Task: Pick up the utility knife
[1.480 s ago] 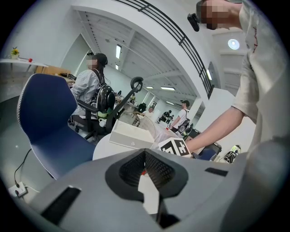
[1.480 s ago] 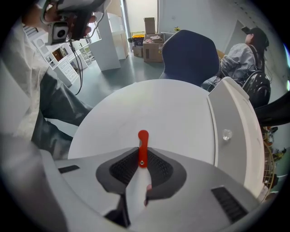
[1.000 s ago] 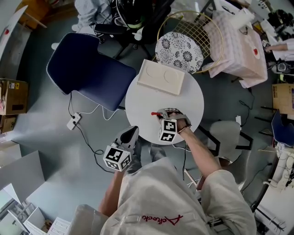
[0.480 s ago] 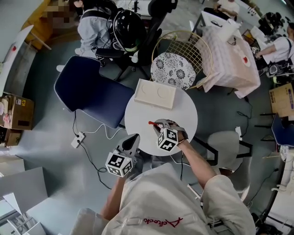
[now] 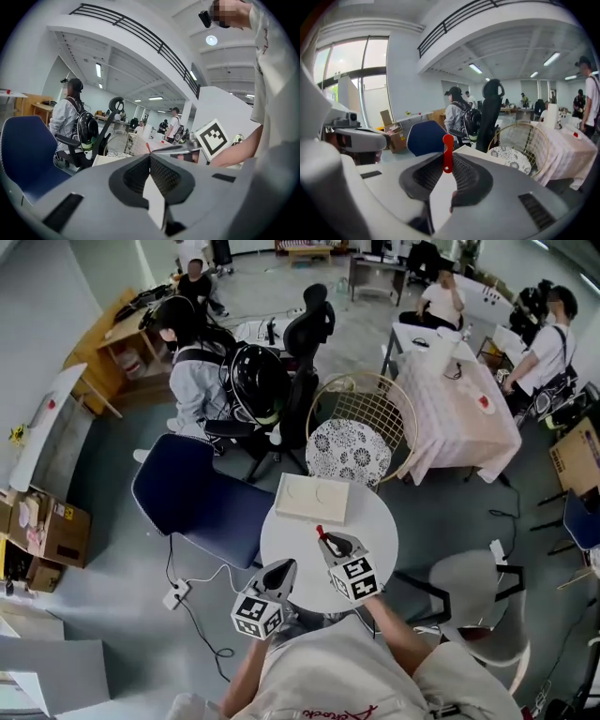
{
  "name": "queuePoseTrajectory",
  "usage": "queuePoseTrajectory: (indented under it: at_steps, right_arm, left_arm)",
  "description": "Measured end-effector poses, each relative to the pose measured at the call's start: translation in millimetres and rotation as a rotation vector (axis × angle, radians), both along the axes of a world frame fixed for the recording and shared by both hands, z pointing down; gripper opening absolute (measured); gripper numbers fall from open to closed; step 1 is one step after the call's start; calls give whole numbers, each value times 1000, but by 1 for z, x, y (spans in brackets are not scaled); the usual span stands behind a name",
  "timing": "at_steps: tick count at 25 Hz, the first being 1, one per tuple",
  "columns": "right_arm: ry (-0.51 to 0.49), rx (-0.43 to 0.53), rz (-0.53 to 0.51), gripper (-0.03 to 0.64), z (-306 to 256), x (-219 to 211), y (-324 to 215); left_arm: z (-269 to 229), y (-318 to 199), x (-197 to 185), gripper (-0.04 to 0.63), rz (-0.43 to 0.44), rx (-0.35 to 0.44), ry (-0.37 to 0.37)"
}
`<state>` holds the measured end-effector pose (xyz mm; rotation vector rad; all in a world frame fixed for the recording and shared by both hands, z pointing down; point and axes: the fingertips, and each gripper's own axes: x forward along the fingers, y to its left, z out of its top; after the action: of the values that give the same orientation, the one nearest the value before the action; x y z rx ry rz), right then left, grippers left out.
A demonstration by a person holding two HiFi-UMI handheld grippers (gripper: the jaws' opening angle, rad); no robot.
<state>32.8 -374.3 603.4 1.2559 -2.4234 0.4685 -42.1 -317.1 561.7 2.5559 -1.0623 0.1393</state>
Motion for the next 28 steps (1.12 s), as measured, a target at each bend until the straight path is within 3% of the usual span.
queuePoseTrajectory:
  at_steps: [9,18,28]
  right_arm:
    - [-14,132,-9,69,-38,13,32]
    - [44,253,-99,69,-52,19,59]
    - [-8,244,-83,69,-54,9,108]
  left_arm:
    - [-22,-6,41,12,28,86,2]
    - [-18,13,38,12,-61,97,-26]
    - [-30,49,39,12,-53,127,4]
